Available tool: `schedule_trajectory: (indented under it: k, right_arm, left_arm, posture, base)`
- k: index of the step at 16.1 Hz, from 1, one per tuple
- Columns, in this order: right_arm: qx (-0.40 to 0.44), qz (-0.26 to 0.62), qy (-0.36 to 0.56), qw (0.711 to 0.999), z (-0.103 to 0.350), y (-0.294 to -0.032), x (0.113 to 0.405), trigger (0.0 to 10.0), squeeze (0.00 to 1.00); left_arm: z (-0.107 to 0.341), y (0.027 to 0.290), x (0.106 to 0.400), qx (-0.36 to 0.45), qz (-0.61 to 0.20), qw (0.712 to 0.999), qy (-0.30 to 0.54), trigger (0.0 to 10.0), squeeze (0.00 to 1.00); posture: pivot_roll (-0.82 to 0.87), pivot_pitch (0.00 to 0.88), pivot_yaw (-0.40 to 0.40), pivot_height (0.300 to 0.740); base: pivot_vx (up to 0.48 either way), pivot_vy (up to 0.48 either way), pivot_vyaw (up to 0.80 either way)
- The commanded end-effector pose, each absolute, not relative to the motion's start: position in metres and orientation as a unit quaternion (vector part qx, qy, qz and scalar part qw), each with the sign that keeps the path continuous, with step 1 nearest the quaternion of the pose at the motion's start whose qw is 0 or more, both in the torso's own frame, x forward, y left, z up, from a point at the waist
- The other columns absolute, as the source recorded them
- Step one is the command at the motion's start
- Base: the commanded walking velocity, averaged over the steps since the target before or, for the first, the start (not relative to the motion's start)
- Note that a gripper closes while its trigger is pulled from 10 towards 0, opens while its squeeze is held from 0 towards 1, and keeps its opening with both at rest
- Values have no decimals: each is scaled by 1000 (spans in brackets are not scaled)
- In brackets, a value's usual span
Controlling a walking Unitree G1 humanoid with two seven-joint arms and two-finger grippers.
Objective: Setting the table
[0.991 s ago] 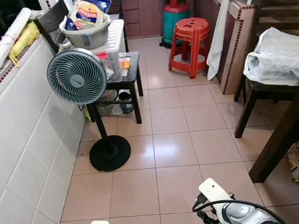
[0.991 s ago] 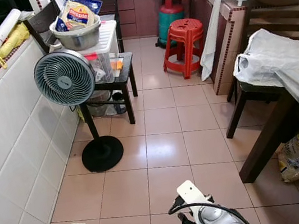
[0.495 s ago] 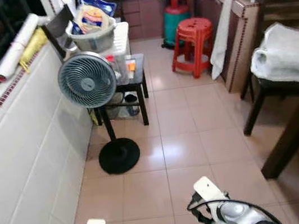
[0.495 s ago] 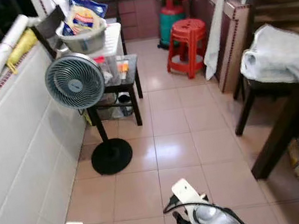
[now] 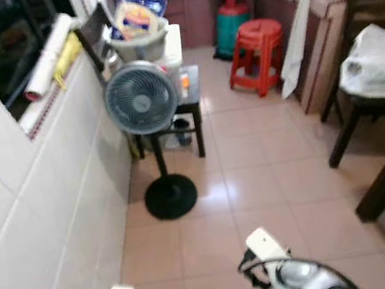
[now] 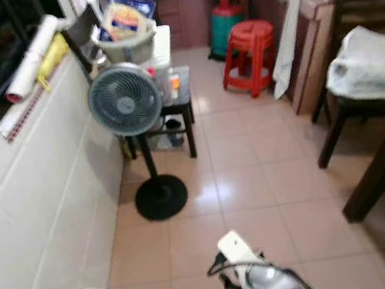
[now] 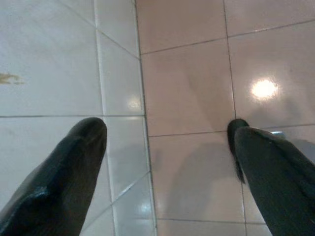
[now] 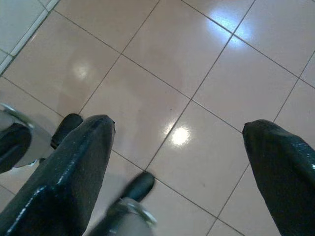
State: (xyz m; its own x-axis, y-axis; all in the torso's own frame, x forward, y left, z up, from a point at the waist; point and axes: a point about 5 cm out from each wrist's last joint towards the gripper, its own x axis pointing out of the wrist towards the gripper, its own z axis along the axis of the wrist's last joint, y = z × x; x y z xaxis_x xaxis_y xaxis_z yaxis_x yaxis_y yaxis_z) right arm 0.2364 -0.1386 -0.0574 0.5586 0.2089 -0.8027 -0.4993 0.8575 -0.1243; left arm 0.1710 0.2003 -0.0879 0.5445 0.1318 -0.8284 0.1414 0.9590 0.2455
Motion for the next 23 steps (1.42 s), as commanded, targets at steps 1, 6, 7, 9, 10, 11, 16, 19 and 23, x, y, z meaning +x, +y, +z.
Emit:
schedule_trajectory:
  k: [1, 6, 7, 9, 10, 11, 16, 19, 23]
  right_arm:
    - [-173, 197, 429, 864, -59, -145, 234, 10000, 0]
    - [-143, 177, 436, 871, -60, -144, 232, 10000, 0]
    - [-127, 164, 439, 874, -61, -144, 231, 10000, 0]
    - [-86, 132, 444, 882, -63, -145, 229, 10000, 0]
    - [-79, 124, 443, 884, -63, -145, 229, 10000, 0]
    - [-81, 124, 443, 884, -63, -145, 229, 10000, 0]
    - [-56, 93, 421, 900, -60, -145, 233, 10000, 0]
    - [-56, 85, 407, 908, -58, -146, 235, 10000, 0]
    - [-41, 80, 391, 916, -57, -146, 236, 10000, 0]
  left_arm:
    - [-90, 193, 169, 128, -10, 867, 481, 10000, 0]
    - [-90, 194, 167, 97, 18, 874, 475, 10000, 0]
    - [-90, 194, 167, 100, 20, 875, 474, 10000, 0]
    - [-90, 195, 167, 100, 21, 876, 472, 10000, 0]
    - [-89, 195, 169, 98, 17, 879, 465, 10000, 0]
    - [-89, 194, 169, 98, 16, 880, 464, 10000, 0]
    - [-85, 195, 175, 109, 25, 893, 435, 10000, 0]
    - [-81, 196, 178, 107, 47, 907, 405, 10000, 0]
    - [-45, 199, 243, 92, 54, 935, 338, 10000, 0]
  posture:
    - [24, 0, 15, 740]
    - [21, 0, 16, 740]
    - [13, 0, 23, 740]
    - [7, 0, 30, 740]
    - [-9, 0, 40, 740]
    - [-9, 0, 40, 740]
    - [-56, 0, 57, 740]
    - [-63, 0, 58, 740]
    - [-63, 0, 58, 740]
  base:
    - [0, 0, 0]
    - [0, 0, 0]
    - [0, 0, 0]
    - [0, 0, 0]
    - [0, 0, 0]
    - [0, 0, 0]
    - [0, 0, 0]
    - [0, 0, 0]
    - [0, 0, 0]
